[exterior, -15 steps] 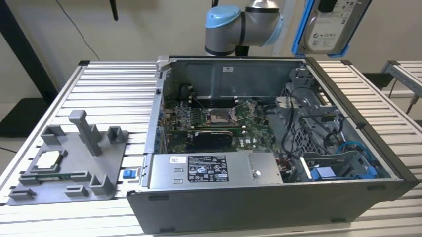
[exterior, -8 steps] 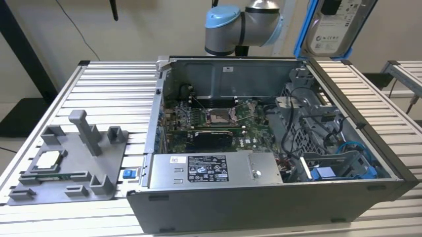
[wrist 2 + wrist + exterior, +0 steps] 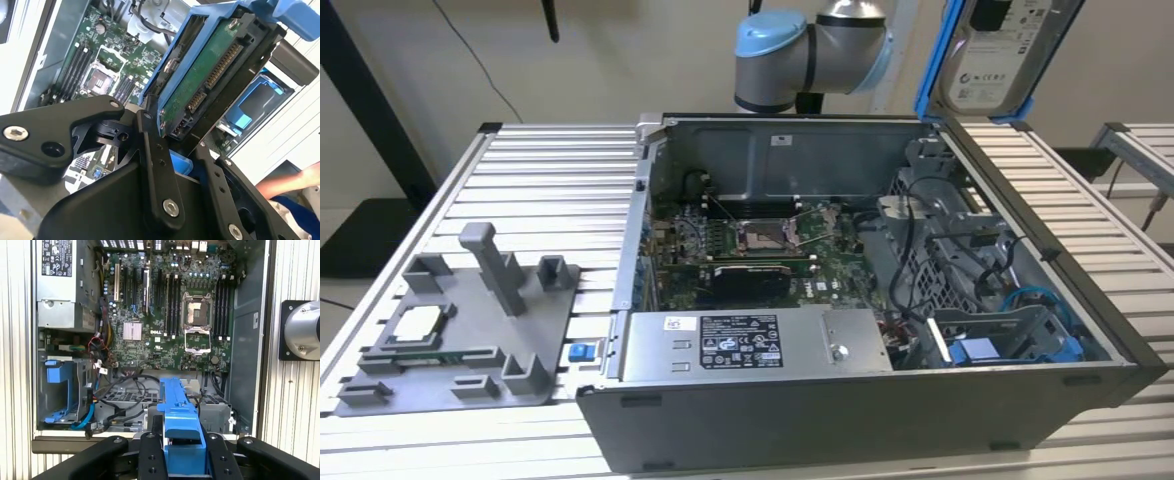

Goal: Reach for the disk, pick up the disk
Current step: 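Pick up the disk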

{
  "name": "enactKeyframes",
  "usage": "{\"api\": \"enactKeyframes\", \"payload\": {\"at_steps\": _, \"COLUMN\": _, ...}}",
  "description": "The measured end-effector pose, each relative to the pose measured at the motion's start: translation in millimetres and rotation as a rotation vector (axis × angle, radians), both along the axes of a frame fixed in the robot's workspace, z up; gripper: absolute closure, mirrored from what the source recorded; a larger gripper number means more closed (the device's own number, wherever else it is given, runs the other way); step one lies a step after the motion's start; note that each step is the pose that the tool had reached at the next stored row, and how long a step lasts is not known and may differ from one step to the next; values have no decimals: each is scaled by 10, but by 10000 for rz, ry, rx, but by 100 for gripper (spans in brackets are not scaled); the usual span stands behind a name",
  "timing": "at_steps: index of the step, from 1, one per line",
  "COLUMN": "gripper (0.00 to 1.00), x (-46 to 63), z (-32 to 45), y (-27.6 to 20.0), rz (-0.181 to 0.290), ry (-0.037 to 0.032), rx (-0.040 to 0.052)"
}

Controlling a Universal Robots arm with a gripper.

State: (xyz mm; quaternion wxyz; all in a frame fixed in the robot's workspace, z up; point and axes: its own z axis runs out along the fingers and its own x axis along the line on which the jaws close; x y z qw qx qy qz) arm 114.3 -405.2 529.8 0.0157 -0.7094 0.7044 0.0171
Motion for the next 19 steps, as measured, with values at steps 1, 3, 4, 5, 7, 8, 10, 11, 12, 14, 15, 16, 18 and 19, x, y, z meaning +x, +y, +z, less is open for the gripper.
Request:
{"api": "enactKeyframes", "payload": {"at_steps": 1, "gripper": 100, "x": 0, "z": 0, "y": 0, "rz": 0, "ry": 0, "rx": 0}}
{"api": "enactKeyframes", "payload": {"at_steps": 3, "gripper": 100, "x": 0, "z": 0, "y": 0, "rz": 0, "ry": 0, "rx": 0}}
{"api": "enactKeyframes", "payload": {"at_steps": 4, "gripper": 100, "x": 0, "z": 0, "y": 0, "rz": -1, "ry": 0, "rx": 0}}
{"api": "enactKeyframes", "payload": {"at_steps": 5, "gripper": 100, "x": 0, "z": 0, "y": 0, "rz": 0, "ry": 0, "rx": 0}}
{"api": "enactKeyframes", "payload": {"at_steps": 7, "gripper": 100, "x": 0, "z": -1, "y": -2, "rz": 0, "ry": 0, "rx": 0}}
{"api": "enactKeyframes", "payload": {"at_steps": 8, "gripper": 100, "x": 0, "z": -1, "y": -13, "rz": -1, "ry": 0, "rx": 0}}
{"api": "enactKeyframes", "payload": {"at_steps": 10, "gripper": 100, "x": 0, "z": -2, "y": -48, "rz": -1, "ry": 0, "rx": 0}}
{"api": "enactKeyframes", "payload": {"at_steps": 11, "gripper": 100, "x": 0, "z": -2, "y": -77, "rz": -1, "ry": 0, "rx": -1}}
{"api": "enactKeyframes", "payload": {"at_steps": 12, "gripper": 100, "x": 0, "z": -4, "y": -113, "rz": -2, "ry": 0, "rx": 2}}
{"api": "enactKeyframes", "payload": {"at_steps": 14, "gripper": 100, "x": 0, "z": -4, "y": -200, "rz": -7, "ry": 0, "rx": 0}}
{"api": "enactKeyframes", "payload": {"at_steps": 15, "gripper": 100, "x": 0, "z": -6, "y": -245, "rz": -10, "ry": 0, "rx": 1}}
{"api": "enactKeyframes", "payload": {"at_steps": 16, "gripper": 100, "x": 0, "z": -9, "y": -284, "rz": -12, "ry": 0, "rx": 1}}
{"api": "enactKeyframes", "payload": {"at_steps": 18, "gripper": 100, "x": 0, "z": -17, "y": -375, "rz": -15, "ry": 0, "rx": 0}}
{"api": "enactKeyframes", "payload": {"at_steps": 19, "gripper": 100, "x": 0, "z": -23, "y": -419, "rz": -16, "ry": 0, "rx": 1}}
